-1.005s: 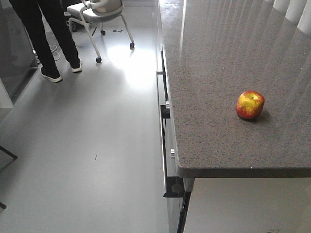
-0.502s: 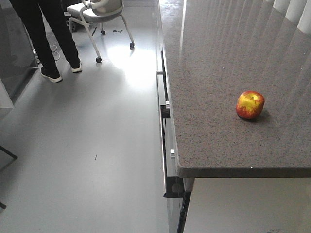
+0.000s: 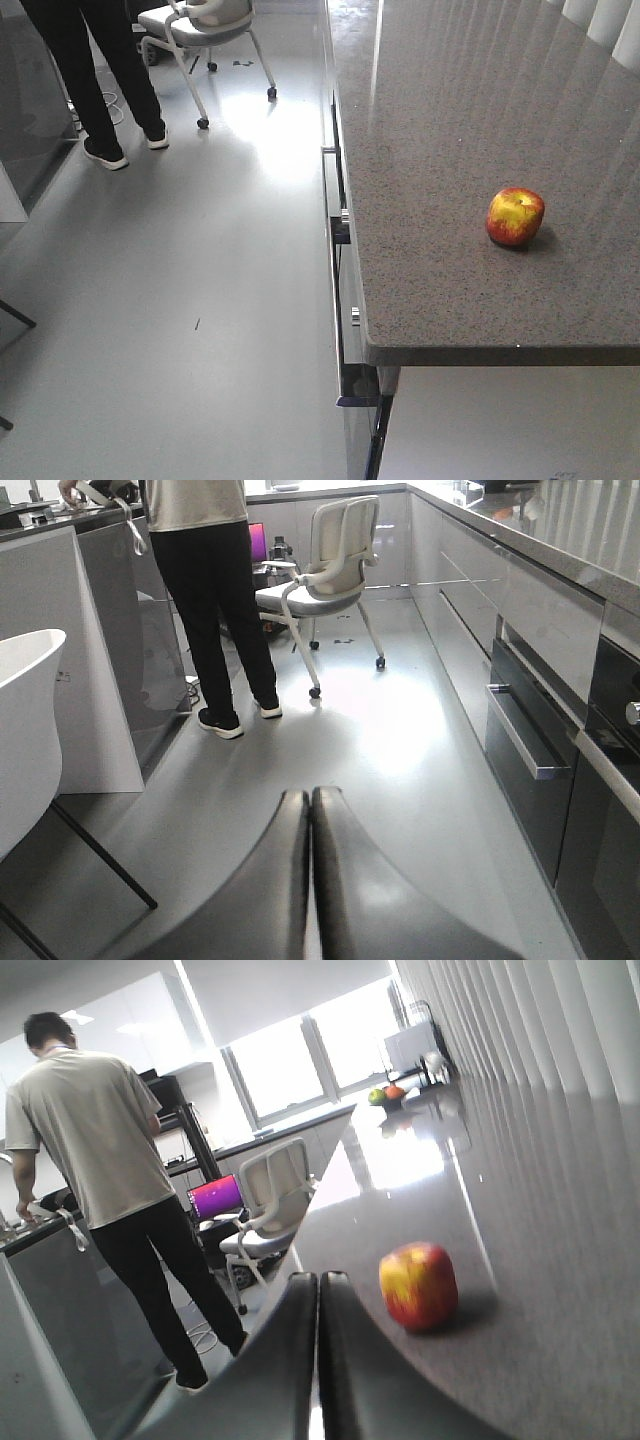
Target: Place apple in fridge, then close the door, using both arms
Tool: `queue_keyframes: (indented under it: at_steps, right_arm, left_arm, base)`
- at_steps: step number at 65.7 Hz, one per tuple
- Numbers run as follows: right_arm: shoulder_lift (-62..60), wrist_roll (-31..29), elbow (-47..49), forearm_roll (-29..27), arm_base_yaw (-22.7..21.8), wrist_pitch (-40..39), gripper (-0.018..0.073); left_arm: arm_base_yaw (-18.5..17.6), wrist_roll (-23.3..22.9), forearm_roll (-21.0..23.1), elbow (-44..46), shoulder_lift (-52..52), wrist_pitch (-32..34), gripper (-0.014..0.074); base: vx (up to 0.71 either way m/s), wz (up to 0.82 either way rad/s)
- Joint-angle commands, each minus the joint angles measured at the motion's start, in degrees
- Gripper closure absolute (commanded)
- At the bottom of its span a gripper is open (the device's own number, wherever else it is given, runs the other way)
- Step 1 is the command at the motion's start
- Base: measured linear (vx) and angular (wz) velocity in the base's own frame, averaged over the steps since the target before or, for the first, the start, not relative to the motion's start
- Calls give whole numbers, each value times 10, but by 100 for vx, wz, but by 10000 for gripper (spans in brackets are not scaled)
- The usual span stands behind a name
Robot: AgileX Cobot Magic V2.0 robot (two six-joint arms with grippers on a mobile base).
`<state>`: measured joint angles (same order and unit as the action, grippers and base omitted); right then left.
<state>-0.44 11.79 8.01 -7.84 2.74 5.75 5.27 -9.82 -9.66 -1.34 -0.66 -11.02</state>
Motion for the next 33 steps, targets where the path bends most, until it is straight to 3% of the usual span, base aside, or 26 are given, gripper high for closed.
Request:
queue_keyframes:
  at_steps: [1,11,18,23,33]
  right_arm:
    - [33,-45,101,21,1,43,561]
    - [116,-118,232,18,1,170,526]
    - [169,-155,296,10,1,210,434]
    - [201,-163,322,10,1,224,322]
    - [244,-163,332,10,0,211,-17]
  left_arm:
    - [-3,0,5,10,-8,39,602]
    - [-3,0,5,10,-8,39,602]
    - [-3,0,5,10,-8,39,602]
    - [-3,0,5,10,-8,39,602]
    - [-3,0,5,10,-8,39,602]
  base:
    - [0,0]
    - [0,0]
    - [0,0]
    - [0,0]
    - [0,0]
